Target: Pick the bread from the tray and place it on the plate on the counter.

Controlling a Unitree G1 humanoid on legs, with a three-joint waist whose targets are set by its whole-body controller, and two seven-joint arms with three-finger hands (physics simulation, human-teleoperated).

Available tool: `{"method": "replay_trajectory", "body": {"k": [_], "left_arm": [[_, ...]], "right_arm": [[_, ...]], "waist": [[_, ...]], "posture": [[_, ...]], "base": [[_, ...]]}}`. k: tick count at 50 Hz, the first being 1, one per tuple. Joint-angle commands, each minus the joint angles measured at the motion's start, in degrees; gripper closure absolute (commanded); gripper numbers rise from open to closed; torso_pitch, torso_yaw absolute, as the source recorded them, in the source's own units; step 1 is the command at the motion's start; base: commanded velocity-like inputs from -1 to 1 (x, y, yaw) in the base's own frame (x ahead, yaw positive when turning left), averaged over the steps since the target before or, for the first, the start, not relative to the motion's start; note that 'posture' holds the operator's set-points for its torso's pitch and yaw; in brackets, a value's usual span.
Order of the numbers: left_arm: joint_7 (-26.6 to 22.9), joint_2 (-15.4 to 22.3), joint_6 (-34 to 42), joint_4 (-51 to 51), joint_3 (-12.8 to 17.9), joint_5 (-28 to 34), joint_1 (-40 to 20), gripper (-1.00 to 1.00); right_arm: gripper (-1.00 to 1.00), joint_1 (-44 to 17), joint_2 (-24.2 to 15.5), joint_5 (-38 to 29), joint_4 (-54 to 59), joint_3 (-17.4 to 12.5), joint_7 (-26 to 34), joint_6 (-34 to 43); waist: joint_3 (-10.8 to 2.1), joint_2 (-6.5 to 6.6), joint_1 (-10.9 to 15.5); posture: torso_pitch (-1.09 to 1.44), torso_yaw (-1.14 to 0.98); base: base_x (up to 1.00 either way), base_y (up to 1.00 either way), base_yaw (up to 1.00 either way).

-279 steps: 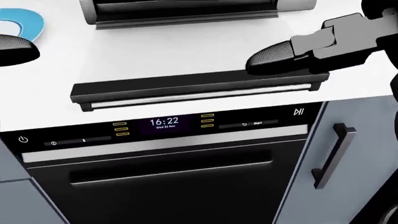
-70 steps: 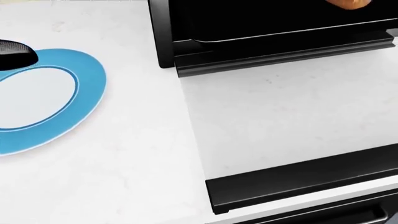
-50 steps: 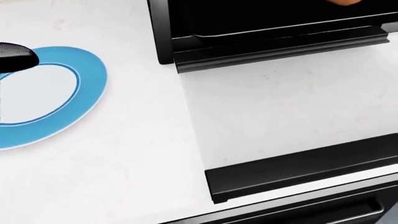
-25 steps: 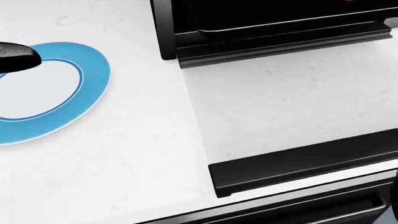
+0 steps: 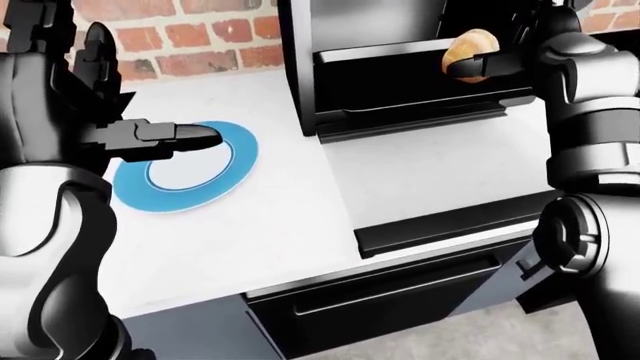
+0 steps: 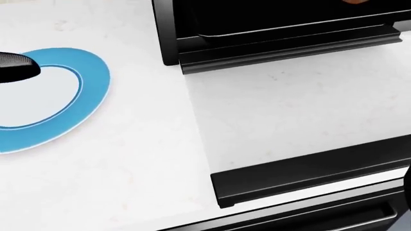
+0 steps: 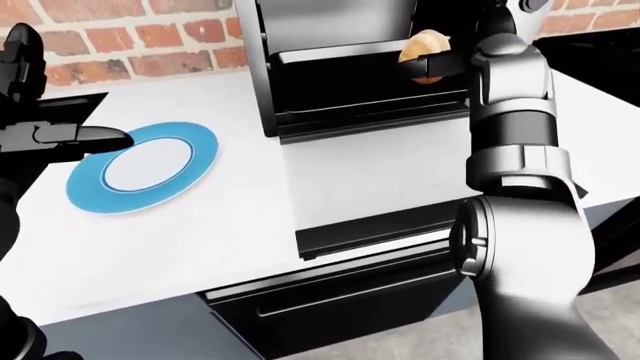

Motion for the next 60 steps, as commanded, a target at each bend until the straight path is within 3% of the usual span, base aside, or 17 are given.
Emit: {"method": "replay_trajectory", "body": {"k": [1,25,27,29,31,60], "left_arm": [[0.1,0.7,-1.7,-0.9,0.5,0.3,-1.4,-1.00],[0.2,0.9,-1.3,-0.3,0.0,0.5,-2.6,-1.00],[0.1,0.9,-1.3,-0.4,0.1,0.5,-2.5,-1.00],[0.1,0.9,-1.3,-0.4,0.1,0.5,-2.5,-1.00],[0.1,1.0,-1.0,-0.8,0.5,0.3,-2.4,-1.00],[1.5,2.5,0.6,-2.4,2.5,-2.8,-2.2,-1.00]], "right_arm": [[-1.00,-2.5,-0.7,-0.1,-2.1,-0.1,-0.5,-2.1],[-0.99,-3.1,-0.3,-0.5,1.6,0.4,0.6,-4.9],[-0.81,-3.1,-0.3,-0.5,1.4,0.3,0.8,-4.7],[-0.80,-3.0,-0.2,-0.5,1.3,0.4,1.1,-4.6],[-0.65,-2.8,-0.1,-0.6,1.2,0.5,1.5,-4.5],[0.08,-2.6,0.2,-3.2,1.0,0.9,1.7,-5.3]], "waist": [[-1.65,-0.13,0.0],[-1.61,-0.09,-0.1],[-1.62,-0.10,-0.1],[-1.63,-0.10,-0.1],[-1.64,-0.08,-0.1],[-1.70,0.00,-0.1]], "posture": [[0.00,0.00],[0.00,0.00],[0.00,0.00],[0.00,0.00],[0.00,0.00],[0.00,0.00]], "base": [[0.00,0.00,0.00],[0.00,0.00,0.00],[0.00,0.00,0.00],[0.00,0.00,0.00],[0.00,0.00,0.00],[0.00,0.00,0.00]]}}
